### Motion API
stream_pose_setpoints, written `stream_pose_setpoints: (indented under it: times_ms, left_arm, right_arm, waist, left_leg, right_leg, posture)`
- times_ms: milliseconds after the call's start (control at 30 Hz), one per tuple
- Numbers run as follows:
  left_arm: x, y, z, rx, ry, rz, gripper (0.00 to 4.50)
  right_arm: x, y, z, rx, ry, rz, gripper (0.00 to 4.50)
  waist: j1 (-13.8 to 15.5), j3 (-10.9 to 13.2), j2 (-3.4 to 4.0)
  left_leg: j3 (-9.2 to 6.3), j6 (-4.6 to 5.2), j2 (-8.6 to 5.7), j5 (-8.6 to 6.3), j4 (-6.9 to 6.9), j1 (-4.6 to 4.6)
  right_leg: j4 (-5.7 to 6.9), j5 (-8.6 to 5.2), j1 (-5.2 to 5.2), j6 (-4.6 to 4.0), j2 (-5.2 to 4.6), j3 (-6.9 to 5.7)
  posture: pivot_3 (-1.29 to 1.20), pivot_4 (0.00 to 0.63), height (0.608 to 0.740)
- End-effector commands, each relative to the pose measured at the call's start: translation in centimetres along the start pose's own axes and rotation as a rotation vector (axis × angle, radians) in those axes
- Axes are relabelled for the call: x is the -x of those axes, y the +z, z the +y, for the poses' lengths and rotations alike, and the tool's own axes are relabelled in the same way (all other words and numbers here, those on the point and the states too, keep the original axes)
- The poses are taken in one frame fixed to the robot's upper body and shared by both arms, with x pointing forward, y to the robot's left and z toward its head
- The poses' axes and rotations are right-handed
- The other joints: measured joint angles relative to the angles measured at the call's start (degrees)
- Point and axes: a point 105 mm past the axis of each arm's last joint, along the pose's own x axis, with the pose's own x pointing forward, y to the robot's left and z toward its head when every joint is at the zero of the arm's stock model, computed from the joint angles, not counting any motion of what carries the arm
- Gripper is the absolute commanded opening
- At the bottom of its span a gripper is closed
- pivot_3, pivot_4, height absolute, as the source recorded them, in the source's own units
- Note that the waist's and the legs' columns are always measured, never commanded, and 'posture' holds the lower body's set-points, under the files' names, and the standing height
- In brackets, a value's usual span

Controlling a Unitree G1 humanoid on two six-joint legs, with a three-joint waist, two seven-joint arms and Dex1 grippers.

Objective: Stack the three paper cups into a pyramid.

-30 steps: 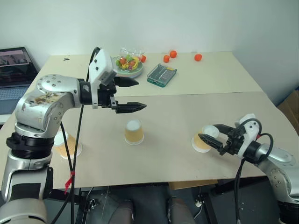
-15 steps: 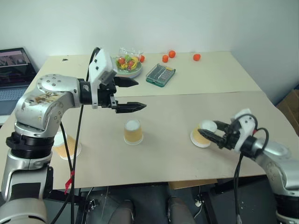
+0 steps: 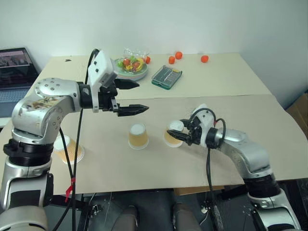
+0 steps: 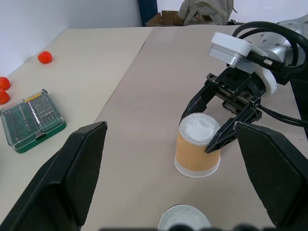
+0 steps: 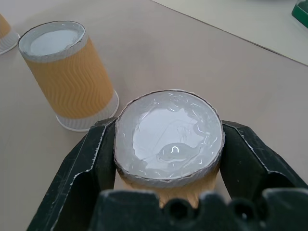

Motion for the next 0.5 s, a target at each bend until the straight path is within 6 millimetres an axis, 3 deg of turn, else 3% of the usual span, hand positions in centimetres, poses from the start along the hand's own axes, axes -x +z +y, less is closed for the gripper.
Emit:
stream_pose_setpoints:
  times_ms: [33, 333, 500]
  left_arm:
    - [0.6, 1.2, -0.2, -0.037, 0.02, -0.03, 4.5]
    - [0.4, 1.0, -0.2, -0.027, 0.027, -0.041, 4.5]
    - [0.3, 1.0, -0.2, -0.026, 0.028, -0.045, 4.5]
  right_arm:
    - [-0.7, 1.1, 0.5, 0.039, 0.03, -0.04, 2.78]
    - [-2.7, 4.1, 2.0, 0.081, 0.107, -0.094, 2.78]
    - [-3.1, 4.1, 2.9, 0.075, 0.139, -0.092, 2.78]
  waist:
    - [-0.2, 0.0, 0.0]
    - [-0.1, 0.0, 0.01]
    - [-0.1, 0.0, 0.01]
  left_leg:
    - [0.0, 0.0, 0.0, 0.0, 0.0, 0.01]
    - [0.0, 0.0, 0.0, 0.0, 0.0, 0.06]
    - [-0.01, 0.0, 0.01, 0.0, -0.01, 0.05]
  right_leg:
    - [0.01, 0.0, 0.0, 0.0, 0.0, 0.01]
    - [0.07, 0.01, 0.0, -0.01, 0.02, 0.02]
    - [0.04, 0.01, 0.0, -0.01, 0.02, 0.01]
  posture:
    - [0.0, 0.15, 0.74]
    - [0.0, 0.15, 0.74]
    - [0.0, 0.15, 0.74]
